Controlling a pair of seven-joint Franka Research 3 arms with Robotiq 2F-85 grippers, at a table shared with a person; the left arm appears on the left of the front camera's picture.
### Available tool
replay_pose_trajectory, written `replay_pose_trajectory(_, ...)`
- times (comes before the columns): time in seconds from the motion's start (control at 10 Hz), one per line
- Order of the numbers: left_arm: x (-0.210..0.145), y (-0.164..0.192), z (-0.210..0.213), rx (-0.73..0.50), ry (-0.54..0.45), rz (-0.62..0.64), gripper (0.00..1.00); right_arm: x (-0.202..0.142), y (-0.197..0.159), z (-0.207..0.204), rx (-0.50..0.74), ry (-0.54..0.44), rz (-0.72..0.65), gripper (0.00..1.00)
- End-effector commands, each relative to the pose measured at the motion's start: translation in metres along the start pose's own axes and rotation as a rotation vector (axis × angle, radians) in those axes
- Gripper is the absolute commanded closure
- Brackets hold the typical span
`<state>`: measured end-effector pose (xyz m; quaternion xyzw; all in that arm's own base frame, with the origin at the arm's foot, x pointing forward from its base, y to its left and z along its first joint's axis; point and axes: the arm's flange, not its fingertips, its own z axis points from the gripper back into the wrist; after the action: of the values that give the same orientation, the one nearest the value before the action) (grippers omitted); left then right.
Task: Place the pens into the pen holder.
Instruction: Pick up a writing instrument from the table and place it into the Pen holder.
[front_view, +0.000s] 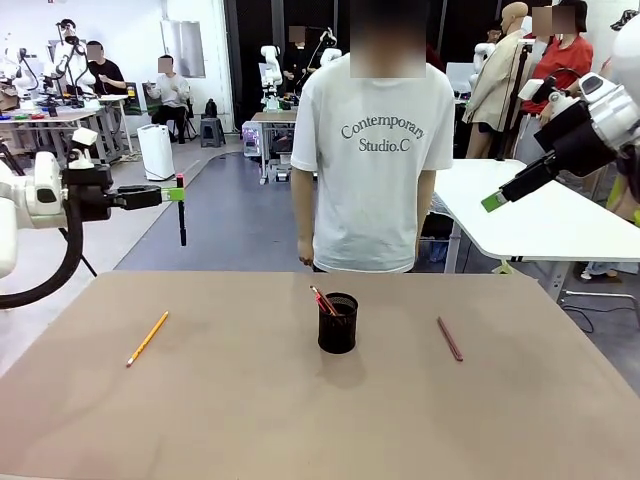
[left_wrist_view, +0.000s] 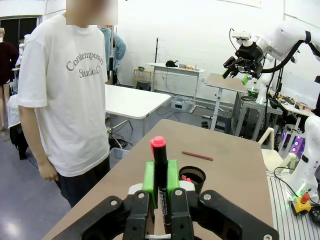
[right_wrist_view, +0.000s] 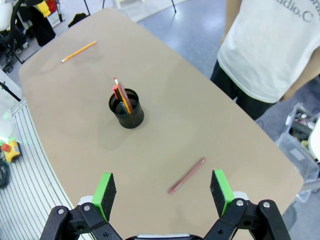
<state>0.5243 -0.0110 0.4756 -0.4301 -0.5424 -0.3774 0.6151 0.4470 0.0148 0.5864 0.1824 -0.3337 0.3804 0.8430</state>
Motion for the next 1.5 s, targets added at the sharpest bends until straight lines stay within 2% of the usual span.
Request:
replay_pose_trajectory(0.0,0.002,0.000,0.002,0.001,-0.004,-0.003,1.00,0.000,0.000,0.000,0.014,-0.019,0.001,0.00)
replay_pose_trajectory(0.7,0.000,0.000,0.000,0.000,0.000,0.000,1.00,0.000,0.000,0.000,0.014,-0.019,0.001,0.00)
replay_pose_trajectory(0.8,0.009,-0.007,-0.021,-0.059,0.014,-0.035,1.00,0.000,0.000,0.000,0.014,-0.019,0.001,0.00)
replay_pose_trajectory(1.1,0.026,-0.040,-0.085,-0.110,-0.008,-0.089,1.00,0.000,0.000,0.000,0.014,-0.019,0.001,0.00)
replay_pose_trajectory(1.4,0.024,-0.077,-0.143,-0.117,-0.103,-0.309,1.00,0.000,0.000,0.000,0.014,-0.019,0.001,0.00)
